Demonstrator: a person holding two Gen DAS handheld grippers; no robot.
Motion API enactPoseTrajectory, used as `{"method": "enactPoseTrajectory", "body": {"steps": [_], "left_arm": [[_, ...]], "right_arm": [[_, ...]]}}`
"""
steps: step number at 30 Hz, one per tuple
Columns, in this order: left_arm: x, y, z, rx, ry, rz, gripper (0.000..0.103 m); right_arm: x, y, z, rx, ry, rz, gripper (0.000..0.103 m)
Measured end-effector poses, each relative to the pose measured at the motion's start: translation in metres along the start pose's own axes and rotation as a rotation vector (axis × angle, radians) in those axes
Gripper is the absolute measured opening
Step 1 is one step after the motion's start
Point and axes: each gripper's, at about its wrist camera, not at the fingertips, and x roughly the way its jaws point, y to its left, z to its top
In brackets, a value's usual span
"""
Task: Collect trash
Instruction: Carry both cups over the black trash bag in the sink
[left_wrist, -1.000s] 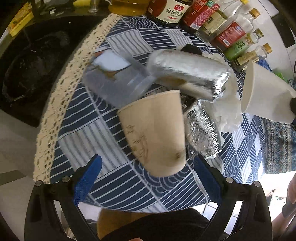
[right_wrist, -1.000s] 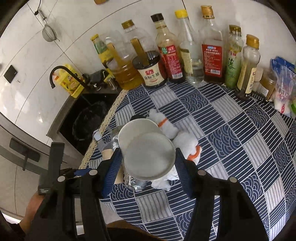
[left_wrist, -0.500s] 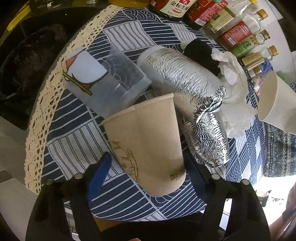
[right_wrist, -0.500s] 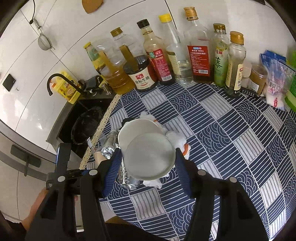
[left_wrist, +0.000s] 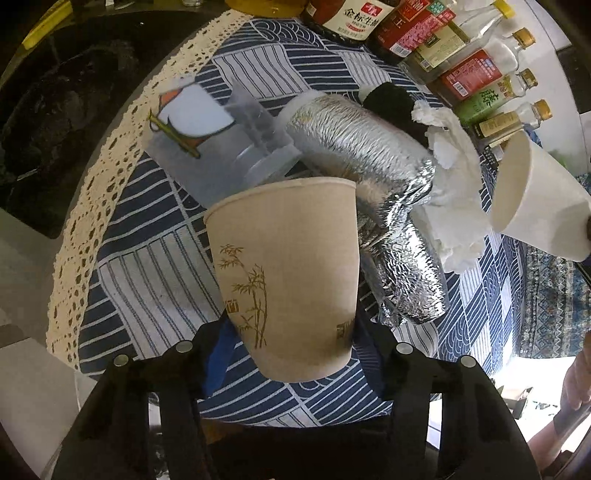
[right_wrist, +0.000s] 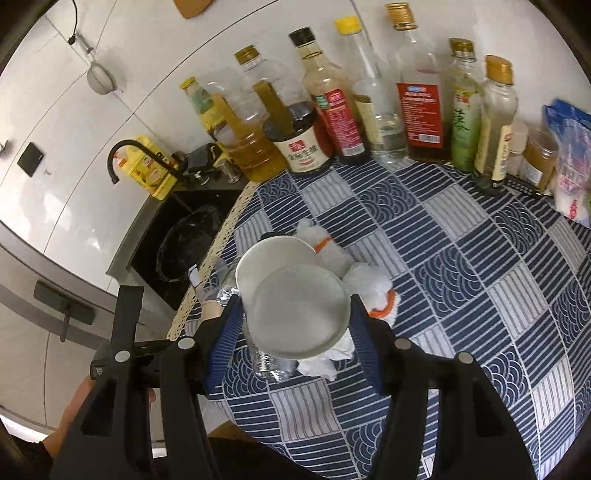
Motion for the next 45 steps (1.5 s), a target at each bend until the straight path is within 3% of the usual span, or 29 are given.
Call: {"method": "enactPoseTrajectory", "body": {"steps": [12, 23, 32, 45], "left_arm": [[-0.034, 0.011, -0.024, -0.026, -0.060, -0.005, 0.056], [-0.076, 0.062, -0.022, -0.073, -0.149, 0.006, 0.056], [-0.105, 0.131, 0.014, -0.082, -0.177, -0.015, 0.056], [-0.124, 0.242, 0.093, -0.017, -0.148, -0.042, 0.056]], "right_arm": [[0.021, 0.034, 0.012, -0.095, 0.026, 0.056, 0.058], [0.059, 0.086, 0.034, -0.172, 0.033, 0.086, 0.058], [0.118, 0.151, 0.057, -0.192, 0.064, 0.070, 0.058], [0.218, 0.247, 0.094, -0.152, 0.094, 0.028, 0.058]]}}
